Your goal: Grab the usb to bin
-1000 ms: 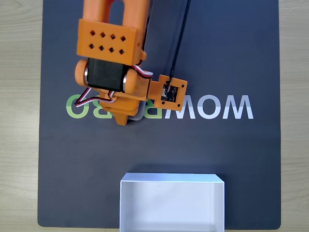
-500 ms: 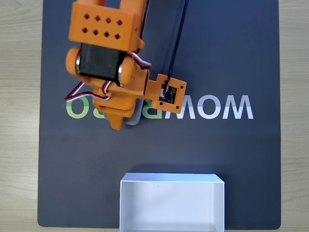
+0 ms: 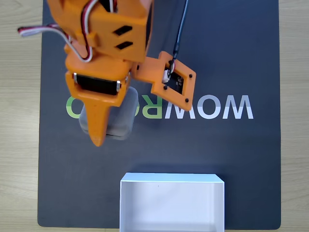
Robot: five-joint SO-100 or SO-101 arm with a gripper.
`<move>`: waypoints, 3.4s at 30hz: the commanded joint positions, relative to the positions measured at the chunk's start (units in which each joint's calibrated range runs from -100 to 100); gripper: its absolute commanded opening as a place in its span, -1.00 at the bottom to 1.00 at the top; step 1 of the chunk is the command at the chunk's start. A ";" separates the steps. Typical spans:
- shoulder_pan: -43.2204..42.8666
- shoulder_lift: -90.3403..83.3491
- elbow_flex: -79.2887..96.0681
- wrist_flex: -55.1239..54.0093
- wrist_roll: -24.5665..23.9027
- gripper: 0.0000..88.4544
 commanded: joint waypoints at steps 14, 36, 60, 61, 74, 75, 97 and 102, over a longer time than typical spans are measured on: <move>-4.96 -16.28 -5.83 -3.02 -0.50 -0.98; -11.36 50.02 -75.02 0.73 -0.45 -0.98; -10.60 57.99 -68.43 -14.28 0.13 -0.98; -10.60 57.48 -67.43 -14.37 0.13 -0.98; -11.86 52.48 -60.66 -14.37 0.13 -0.45; -11.95 52.48 -60.75 -14.37 0.13 -0.41; -12.45 52.56 -60.93 -14.28 0.13 -0.03; -12.45 52.22 -61.11 -14.37 0.08 -0.06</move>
